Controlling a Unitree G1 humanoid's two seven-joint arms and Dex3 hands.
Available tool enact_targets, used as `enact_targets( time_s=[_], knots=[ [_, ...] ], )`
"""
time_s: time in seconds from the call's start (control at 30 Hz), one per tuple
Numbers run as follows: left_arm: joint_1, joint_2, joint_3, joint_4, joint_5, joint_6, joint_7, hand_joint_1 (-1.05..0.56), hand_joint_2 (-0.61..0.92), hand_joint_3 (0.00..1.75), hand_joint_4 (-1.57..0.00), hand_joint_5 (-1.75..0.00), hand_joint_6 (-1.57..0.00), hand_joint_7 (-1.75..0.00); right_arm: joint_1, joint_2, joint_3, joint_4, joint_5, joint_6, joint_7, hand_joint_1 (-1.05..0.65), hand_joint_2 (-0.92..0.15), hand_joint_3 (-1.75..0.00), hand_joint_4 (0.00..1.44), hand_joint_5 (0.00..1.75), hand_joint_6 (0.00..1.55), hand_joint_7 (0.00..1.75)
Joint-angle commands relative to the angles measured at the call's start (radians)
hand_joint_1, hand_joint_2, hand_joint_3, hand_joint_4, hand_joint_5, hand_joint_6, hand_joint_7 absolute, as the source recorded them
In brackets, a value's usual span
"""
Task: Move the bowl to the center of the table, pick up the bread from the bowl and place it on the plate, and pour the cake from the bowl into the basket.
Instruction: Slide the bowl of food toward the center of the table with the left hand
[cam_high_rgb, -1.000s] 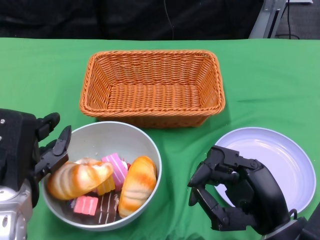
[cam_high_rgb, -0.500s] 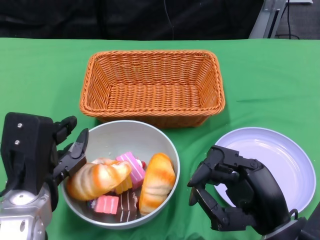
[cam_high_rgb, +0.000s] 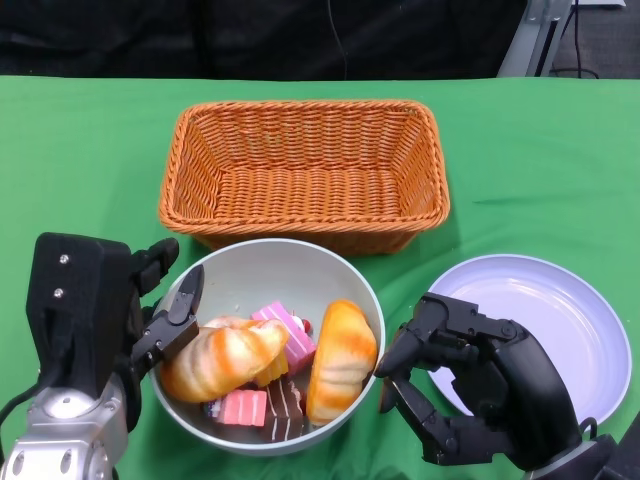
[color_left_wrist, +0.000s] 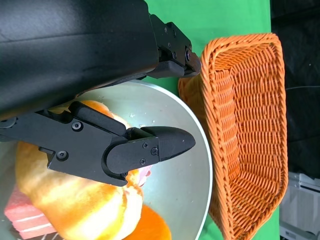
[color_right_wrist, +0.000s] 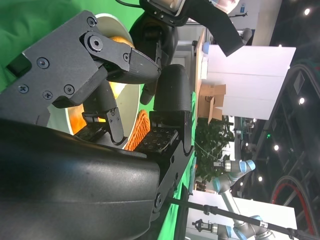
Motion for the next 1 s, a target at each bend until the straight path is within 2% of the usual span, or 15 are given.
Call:
enact_targets(
  time_s=[0.03,0.3,0.57,0.77,1.0],
  knots=[
    [0.028,-0.011,-0.015,-0.013,-0.011,0.015,-0.009,-0.54,0.92,0.67,-0.23,-0.02,-0.25,0.00,0.006,-0.004,-0.007,-0.003,0.003,-0.003,-0.008,-0.18,-0.46,-1.03,0.78,1.55,0.76,1.19],
    [0.059,-0.027,-0.035,-0.016,-0.034,-0.044,-0.043,-0.56,0.92,0.69,-0.23,-0.01,-0.27,-0.01,0.002,-0.007,-0.006,0.000,0.008,-0.005,0.000,-0.19,-0.47,-1.02,0.77,1.56,0.75,1.21],
    [0.072,-0.021,-0.032,-0.008,-0.039,-0.120,-0.053,-0.56,0.92,0.63,-0.27,-0.03,-0.31,-0.02,0.004,-0.006,-0.005,-0.005,0.008,0.001,-0.003,-0.17,-0.47,-1.03,0.77,1.55,0.75,1.21],
    [0.072,-0.038,-0.018,-0.003,0.031,-0.250,0.039,-0.45,0.92,0.42,-0.48,-0.09,-0.53,-0.07,-0.003,-0.006,-0.009,0.011,0.014,-0.018,0.005,-0.18,-0.46,-1.03,0.79,1.54,0.75,1.19],
    [0.053,-0.058,0.026,0.045,0.058,-0.466,0.117,-0.34,0.92,0.33,-0.72,-0.17,-0.73,-0.10,-0.001,-0.003,-0.011,0.013,0.003,-0.021,-0.009,-0.19,-0.47,-1.01,0.78,1.55,0.76,1.20]
  ],
)
